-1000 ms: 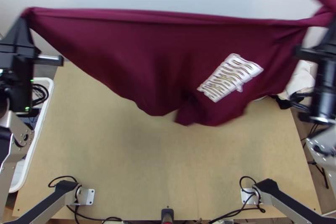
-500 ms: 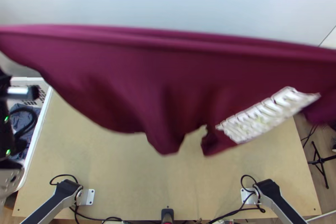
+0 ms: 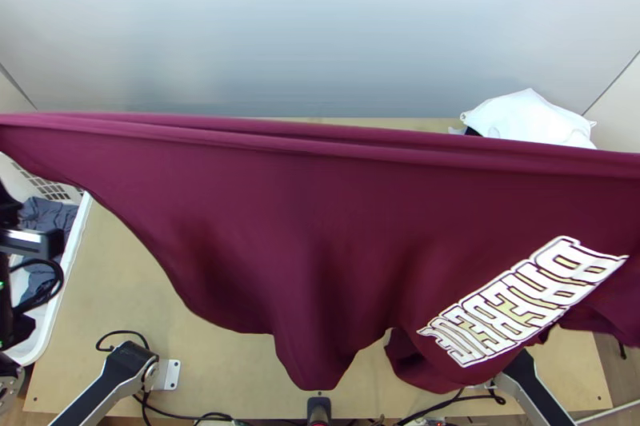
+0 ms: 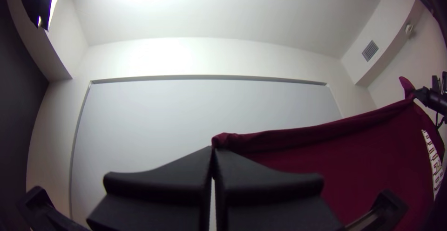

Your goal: Fold the t-shirt

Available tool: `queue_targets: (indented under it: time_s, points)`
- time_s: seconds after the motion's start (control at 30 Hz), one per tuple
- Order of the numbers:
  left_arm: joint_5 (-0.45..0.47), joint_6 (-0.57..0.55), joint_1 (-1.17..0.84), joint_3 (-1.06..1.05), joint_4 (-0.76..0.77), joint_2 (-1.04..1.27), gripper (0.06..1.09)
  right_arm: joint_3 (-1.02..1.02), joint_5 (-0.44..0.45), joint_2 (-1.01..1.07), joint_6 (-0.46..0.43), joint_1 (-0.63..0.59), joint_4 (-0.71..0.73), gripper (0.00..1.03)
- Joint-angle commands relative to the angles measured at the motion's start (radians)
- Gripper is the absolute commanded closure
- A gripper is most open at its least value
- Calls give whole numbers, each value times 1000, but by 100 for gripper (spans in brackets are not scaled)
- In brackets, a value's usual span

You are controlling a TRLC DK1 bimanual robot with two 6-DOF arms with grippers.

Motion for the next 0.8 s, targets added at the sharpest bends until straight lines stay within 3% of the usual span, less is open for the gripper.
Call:
queue_targets:
  time_s: [0.0, 0.2, 0.37, 0.5, 0.67, 0.77]
  points:
    - [-5, -2, 6, -126, -50, -58, 105, -60, 0, 33, 47, 49, -123, 100]
    - [-6, 66, 131, -283, 126, 24, 105, -258, -16, 114, 45, 74, -79, 100]
    - [14, 138, 140, -424, 269, 130, 105, -445, -74, 215, 39, 72, 109, 100]
    - [24, 150, 147, -468, 385, 281, 105, -540, -114, 390, 96, -34, 233, 100]
    - [52, 156, 171, -479, 578, 535, 105, -534, -134, 686, 113, -78, 388, 100]
    - [52, 149, 202, -395, 631, 719, 105, -413, -135, 887, 114, -104, 417, 100]
